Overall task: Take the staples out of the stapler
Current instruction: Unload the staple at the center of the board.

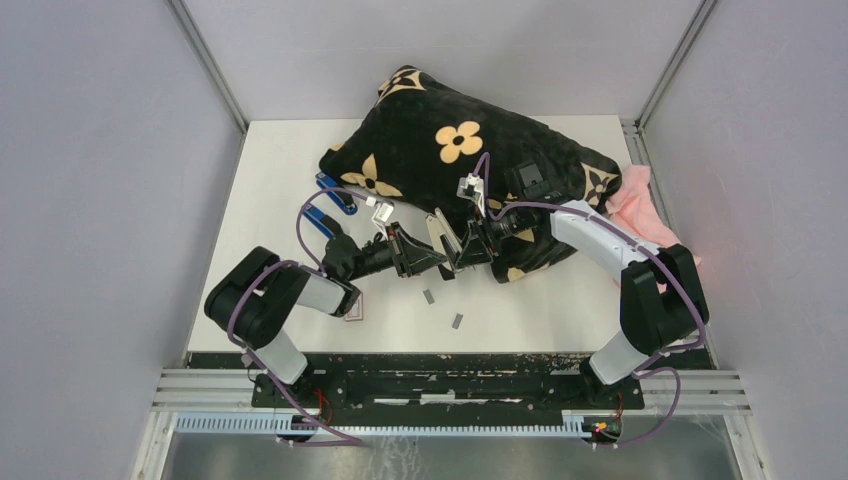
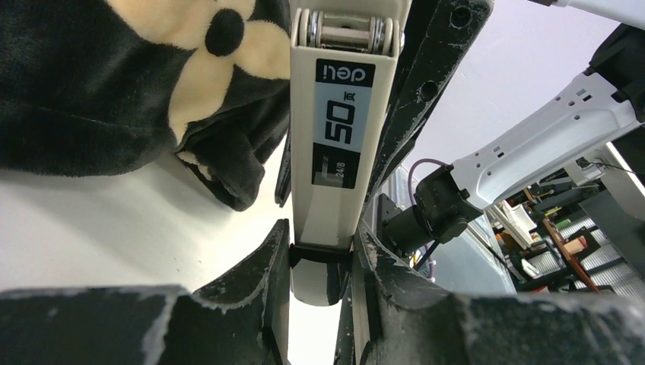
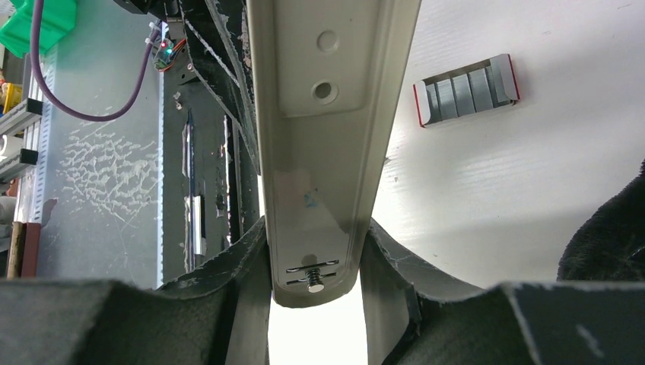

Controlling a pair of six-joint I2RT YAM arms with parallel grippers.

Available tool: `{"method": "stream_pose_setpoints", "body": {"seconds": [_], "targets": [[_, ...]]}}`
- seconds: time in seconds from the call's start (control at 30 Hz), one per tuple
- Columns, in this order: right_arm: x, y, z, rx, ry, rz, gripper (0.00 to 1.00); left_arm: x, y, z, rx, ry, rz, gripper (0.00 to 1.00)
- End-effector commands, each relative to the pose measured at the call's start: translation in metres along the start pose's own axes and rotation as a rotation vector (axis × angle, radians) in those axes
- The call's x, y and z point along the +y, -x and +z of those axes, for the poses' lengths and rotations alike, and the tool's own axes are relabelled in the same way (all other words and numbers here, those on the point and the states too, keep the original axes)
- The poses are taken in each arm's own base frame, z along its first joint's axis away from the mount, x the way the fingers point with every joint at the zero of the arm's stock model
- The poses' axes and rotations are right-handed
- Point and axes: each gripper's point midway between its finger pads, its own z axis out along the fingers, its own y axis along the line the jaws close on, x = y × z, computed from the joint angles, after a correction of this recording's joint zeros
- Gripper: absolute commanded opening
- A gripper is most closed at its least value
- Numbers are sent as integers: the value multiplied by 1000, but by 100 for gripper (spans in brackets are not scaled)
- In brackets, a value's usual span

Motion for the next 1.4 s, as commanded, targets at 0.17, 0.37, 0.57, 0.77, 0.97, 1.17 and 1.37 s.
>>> {"method": "stream_pose_setpoints", "body": {"seconds": [0.17, 0.37, 0.57, 0.77, 0.97, 1.17, 1.37], "targets": [[14, 37, -1, -75, 64, -136, 1, -29, 19, 10, -28, -133, 73, 41], [12, 35, 0, -71, 65, -128, 1, -30, 16, 12, -9, -145, 76, 43], [12, 35, 0, -67, 61, -132, 1, -33, 15, 13, 3, -160, 91, 7], [-3, 21, -13, 41, -50, -272, 1, -19, 11, 4, 47, -64, 317, 3], [-40, -20, -36, 267, -219, -453, 1, 17, 0, -7, 204, 81, 562, 3], [-69, -46, -60, 431, -333, -490, 1, 52, -12, -13, 384, 150, 689, 3], [-76, -45, -74, 460, -400, -492, 1, 67, -1, -18, 428, 248, 735, 3]]}}
